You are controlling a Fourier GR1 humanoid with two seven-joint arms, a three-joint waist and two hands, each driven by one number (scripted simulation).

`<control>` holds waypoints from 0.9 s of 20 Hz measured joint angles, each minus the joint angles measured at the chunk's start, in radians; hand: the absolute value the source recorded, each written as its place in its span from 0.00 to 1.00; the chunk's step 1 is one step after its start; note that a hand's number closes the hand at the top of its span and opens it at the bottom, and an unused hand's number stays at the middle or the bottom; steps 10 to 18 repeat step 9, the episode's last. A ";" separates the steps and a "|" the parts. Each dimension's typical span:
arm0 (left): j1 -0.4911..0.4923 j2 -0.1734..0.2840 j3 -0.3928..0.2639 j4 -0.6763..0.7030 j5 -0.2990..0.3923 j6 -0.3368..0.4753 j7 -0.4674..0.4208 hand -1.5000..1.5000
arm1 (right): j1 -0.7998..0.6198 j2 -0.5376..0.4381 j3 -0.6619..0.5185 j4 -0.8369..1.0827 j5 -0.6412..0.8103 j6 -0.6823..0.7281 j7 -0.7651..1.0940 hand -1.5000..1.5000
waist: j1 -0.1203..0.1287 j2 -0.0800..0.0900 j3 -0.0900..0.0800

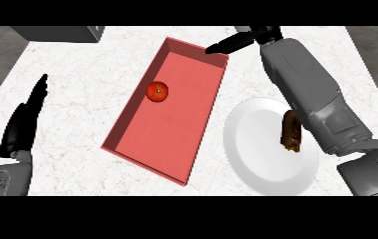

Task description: Pick the tomato from the plate and place it in the cardboard box

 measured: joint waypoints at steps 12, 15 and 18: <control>0.019 -0.016 -0.009 -0.019 -0.008 0.008 -0.006 0.50 | 0.036 -0.216 -0.026 0.102 0.035 0.223 -0.122 0.00 | 0.005 0.005 0.001; 0.019 -0.016 -0.009 -0.019 -0.008 0.008 -0.006 0.50 | 0.036 -0.216 -0.026 0.102 0.035 0.223 -0.122 0.00 | 0.005 0.005 0.001; 0.019 -0.016 -0.009 -0.019 -0.008 0.008 -0.006 0.50 | 0.036 -0.216 -0.026 0.102 0.035 0.223 -0.122 0.00 | 0.005 0.005 0.001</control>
